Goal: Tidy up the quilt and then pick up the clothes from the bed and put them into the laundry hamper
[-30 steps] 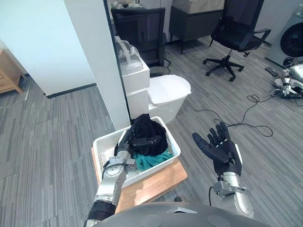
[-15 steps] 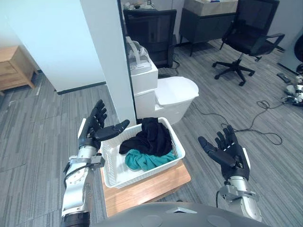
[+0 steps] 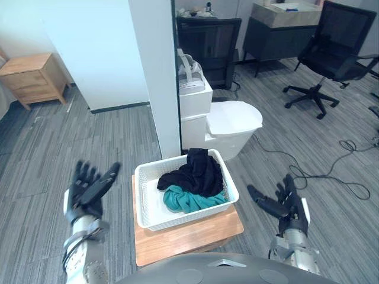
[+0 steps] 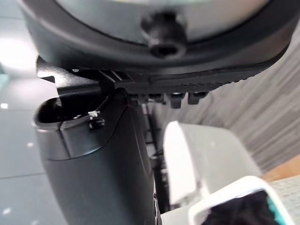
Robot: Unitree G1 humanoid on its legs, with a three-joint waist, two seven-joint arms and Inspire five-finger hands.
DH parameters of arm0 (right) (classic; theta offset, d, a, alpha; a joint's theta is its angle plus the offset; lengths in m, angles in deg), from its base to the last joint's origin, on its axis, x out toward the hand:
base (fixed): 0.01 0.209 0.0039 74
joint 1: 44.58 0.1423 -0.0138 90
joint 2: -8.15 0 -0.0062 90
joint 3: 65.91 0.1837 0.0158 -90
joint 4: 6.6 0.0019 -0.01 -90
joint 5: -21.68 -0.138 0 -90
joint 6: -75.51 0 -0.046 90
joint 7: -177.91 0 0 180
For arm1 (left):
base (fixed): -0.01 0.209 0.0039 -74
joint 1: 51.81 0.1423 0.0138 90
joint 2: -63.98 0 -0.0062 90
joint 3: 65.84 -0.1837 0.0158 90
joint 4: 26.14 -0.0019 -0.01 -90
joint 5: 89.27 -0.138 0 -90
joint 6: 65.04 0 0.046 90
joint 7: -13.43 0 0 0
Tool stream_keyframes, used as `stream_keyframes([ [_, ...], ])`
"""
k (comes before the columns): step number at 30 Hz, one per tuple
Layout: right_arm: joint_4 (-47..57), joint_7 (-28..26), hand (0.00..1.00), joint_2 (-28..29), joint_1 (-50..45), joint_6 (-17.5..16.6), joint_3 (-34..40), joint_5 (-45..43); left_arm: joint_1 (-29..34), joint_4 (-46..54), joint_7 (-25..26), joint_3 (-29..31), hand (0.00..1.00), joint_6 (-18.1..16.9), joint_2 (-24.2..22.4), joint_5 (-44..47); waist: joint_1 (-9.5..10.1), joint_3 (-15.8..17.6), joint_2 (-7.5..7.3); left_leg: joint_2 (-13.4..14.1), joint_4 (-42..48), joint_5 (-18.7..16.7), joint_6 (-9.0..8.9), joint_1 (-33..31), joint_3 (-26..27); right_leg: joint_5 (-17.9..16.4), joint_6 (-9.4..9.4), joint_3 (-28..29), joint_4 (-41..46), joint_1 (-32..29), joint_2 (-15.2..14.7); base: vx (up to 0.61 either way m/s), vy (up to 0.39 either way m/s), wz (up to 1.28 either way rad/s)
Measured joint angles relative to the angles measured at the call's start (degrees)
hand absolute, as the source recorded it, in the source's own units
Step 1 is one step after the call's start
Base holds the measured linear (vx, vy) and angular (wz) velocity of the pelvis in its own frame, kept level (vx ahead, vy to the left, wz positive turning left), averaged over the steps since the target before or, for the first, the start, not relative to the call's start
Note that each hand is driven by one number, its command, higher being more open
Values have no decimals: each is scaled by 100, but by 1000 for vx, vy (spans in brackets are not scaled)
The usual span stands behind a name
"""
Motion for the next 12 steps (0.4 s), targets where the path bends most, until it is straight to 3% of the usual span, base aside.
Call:
stream_keyframes([
  [4, -1746, 383, 100, -162, 508, 24, -34, 4, -49, -1702, 405, 640, 100, -414, 7, -111, 165, -13, -42, -68, -283, 204, -35, 23, -190, -65, 8, -205, 0, 27, -21, 6, -27, 30],
  [6, -2322, 405, 100, -276, 651, 52, -60, -6, -30, -2528, 438, 715, 100, -425, 35, -381, 256, -2, -50, -126, -350, 256, -11, 28, -350, -106, 27, -369, 8, 103, -78, 16, 5, 41],
  [10, -3427, 281, 100, -327, 1201, 74, -142, -25, -11, -3923, 234, 849, 100, -471, 31, -712, 473, 20, -71, -189, -364, 243, 8, 63, -493, -187, 61, -530, 31, 220, -160, 3, 16, 21],
  [12, -3768, 215, 100, -327, 1448, 71, -140, -25, -31, -4363, -15, 848, 100, -482, 31, -709, 484, 22, -92, -197, -366, 242, 9, 78, -515, -218, 59, -560, 62, 232, -173, -13, -2, 4],
])
